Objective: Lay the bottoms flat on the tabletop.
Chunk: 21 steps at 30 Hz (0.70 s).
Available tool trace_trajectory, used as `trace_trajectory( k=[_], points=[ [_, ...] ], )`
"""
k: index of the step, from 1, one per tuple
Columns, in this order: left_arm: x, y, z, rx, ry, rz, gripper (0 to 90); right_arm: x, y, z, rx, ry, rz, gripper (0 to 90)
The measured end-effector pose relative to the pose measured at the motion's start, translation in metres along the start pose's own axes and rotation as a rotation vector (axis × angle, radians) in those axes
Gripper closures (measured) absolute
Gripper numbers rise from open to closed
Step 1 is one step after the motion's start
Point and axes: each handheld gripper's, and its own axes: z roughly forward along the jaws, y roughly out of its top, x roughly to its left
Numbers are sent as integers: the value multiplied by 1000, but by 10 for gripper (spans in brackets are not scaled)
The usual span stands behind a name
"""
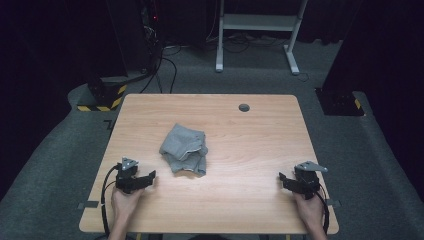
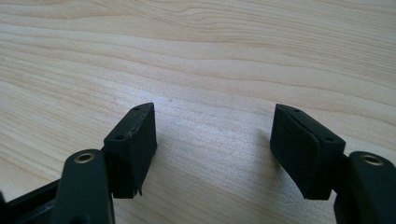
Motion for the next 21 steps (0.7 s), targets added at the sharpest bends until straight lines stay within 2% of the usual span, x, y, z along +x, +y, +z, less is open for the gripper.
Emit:
trace_trajectory(
  k=[5, 13, 18, 21],
  points=[
    [-1, 0, -2, 3, -17, 1, 224, 0, 0, 0, 0, 0, 0, 314],
    [-3, 1, -5, -20, -40, -8, 215, 0, 0, 0, 0, 0, 0, 314],
    [-4, 1, -6, -39, -57, 3, 246, 0, 0, 0, 0, 0, 0, 314],
    [-7, 4, -8, -46, -57, 26, 242, 0, 0, 0, 0, 0, 0, 314]
  ],
)
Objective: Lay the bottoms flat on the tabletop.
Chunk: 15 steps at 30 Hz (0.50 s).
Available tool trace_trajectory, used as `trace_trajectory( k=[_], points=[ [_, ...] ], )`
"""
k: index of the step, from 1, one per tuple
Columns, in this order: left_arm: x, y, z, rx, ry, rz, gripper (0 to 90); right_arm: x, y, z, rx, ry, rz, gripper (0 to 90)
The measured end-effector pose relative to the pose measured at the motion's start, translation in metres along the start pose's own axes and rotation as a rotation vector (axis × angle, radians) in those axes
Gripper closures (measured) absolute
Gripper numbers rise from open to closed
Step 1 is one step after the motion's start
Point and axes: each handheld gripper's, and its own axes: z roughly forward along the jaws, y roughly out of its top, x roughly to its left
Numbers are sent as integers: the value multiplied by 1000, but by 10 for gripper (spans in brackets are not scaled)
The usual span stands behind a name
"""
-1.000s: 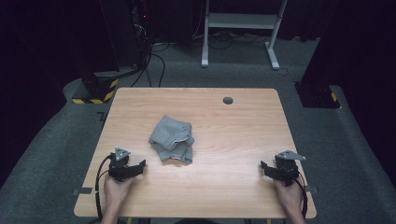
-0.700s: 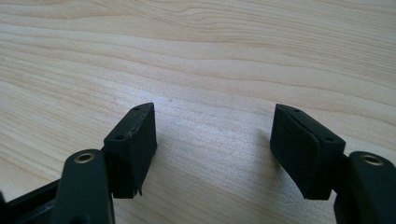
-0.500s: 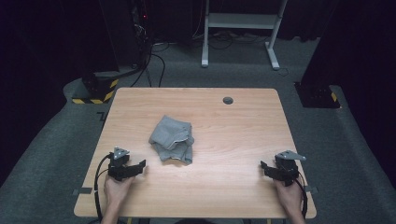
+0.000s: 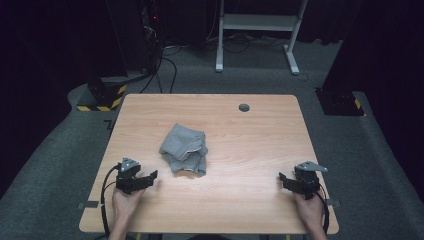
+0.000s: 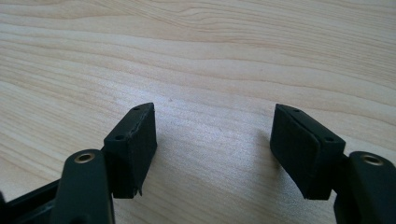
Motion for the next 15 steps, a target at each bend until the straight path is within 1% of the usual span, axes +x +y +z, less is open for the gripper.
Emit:
trace_trajectory(
  k=[1, 2, 4, 7, 8, 12, 13, 14, 15],
  points=[
    [-1, 1, -1, -6, -2, 4, 238, 0, 0, 0, 1, 0, -2, 314],
    [-2, 3, -1, -14, -18, 8, 240, 0, 0, 0, 1, 0, -2, 314],
    [-3, 4, -2, -19, -23, 10, 241, 0, 0, 0, 0, 0, -2, 314],
    [-4, 7, -3, -30, -35, 3, 229, 0, 0, 0, 0, 3, -5, 313],
    [-5, 8, -4, -32, -45, -2, 229, 0, 0, 0, 0, 3, -6, 313],
    [-6, 11, -4, -31, -60, 5, 217, 0, 0, 0, 1, 4, -6, 312],
    [-8, 12, -4, -33, -69, 2, 211, 0, 0, 0, 0, 4, -6, 313],
    [-8, 12, -4, -33, -69, 2, 203, 0, 0, 0, 0, 4, -6, 312],
    [-10, 15, -4, -33, -82, 4, 194, 0, 0, 0, 0, 4, -6, 312]
  ],
)
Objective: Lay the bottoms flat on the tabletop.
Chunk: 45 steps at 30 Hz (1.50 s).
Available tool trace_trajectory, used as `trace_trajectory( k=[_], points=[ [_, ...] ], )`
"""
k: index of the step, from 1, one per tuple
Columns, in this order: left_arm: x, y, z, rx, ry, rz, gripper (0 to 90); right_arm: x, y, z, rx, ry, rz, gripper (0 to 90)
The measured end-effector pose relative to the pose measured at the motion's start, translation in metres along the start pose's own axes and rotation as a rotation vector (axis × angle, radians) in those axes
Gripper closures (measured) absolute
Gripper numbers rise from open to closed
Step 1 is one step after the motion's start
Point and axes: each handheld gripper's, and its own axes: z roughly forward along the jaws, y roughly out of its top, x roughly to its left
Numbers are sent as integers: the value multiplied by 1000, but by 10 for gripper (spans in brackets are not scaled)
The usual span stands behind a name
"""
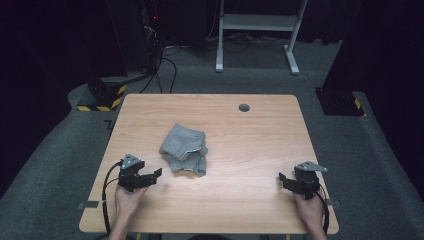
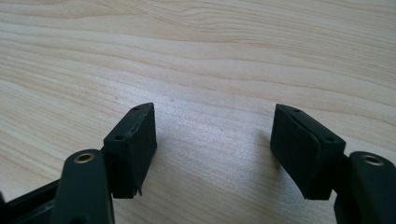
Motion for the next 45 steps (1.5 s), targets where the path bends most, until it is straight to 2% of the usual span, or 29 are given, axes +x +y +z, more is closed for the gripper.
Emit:
trace_trajectory(
  k=[3, 10, 17, 23, 32, 35, 39, 42, 45],
  points=[
    [-3, 4, 0, -5, -20, -1, 170, 0, 0, 0, -1, 1, 0, 312],
    [-10, 10, 5, 17, -19, 31, 149, 0, 0, 0, -2, 4, -2, 312],
    [-20, 20, 8, 2, -38, 55, 131, 0, 0, 0, -2, 4, -3, 312],
    [-27, 28, 10, -3, -38, 88, 119, 0, 0, 0, -2, 4, -2, 312],
    [-31, 41, 15, -18, -55, 88, 102, 0, 0, 0, -1, 5, -2, 311],
    [-34, 45, 20, 3, -60, 107, 94, 0, 0, 0, -1, 5, -2, 311],
    [-38, 52, 26, 11, -67, 118, 83, 0, 0, 0, -1, 5, -2, 311],
    [-40, 55, 29, 10, -74, 111, 80, 0, 0, 0, -1, 5, -2, 311],
    [-42, 61, 33, 20, -74, 130, 74, 0, 0, 0, -1, 5, -2, 311]
  ],
)
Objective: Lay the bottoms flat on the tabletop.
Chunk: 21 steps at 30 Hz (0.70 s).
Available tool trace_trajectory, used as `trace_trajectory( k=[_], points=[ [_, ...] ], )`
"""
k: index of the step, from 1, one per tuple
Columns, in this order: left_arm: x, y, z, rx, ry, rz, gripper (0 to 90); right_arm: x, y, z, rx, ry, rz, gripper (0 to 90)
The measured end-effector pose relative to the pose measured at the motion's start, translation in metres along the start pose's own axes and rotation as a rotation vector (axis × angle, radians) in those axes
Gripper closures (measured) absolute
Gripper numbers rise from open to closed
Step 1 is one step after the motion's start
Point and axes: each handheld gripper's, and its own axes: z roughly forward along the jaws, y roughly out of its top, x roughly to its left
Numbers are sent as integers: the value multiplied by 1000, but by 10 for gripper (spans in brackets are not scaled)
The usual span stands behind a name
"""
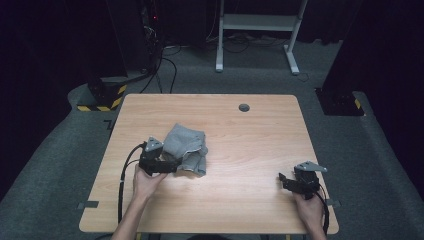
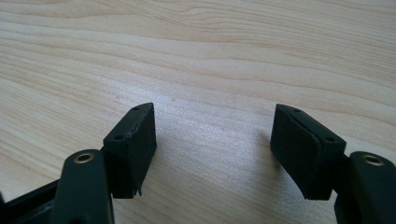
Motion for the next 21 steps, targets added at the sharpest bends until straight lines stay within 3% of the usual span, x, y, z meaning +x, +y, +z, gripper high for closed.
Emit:
trace_trajectory(
  k=[7, 15, 21],
  points=[
    [-1, 12, 16, 28, 3, 29, 64, 0, 0, 0, 0, 0, 0, 311],
    [1, 8, 37, 66, 10, 23, 63, 0, 0, 0, 0, 0, 0, 311],
    [1, 5, 47, 97, 26, 43, 92, 0, 0, 0, 0, 0, 0, 311]
  ],
)
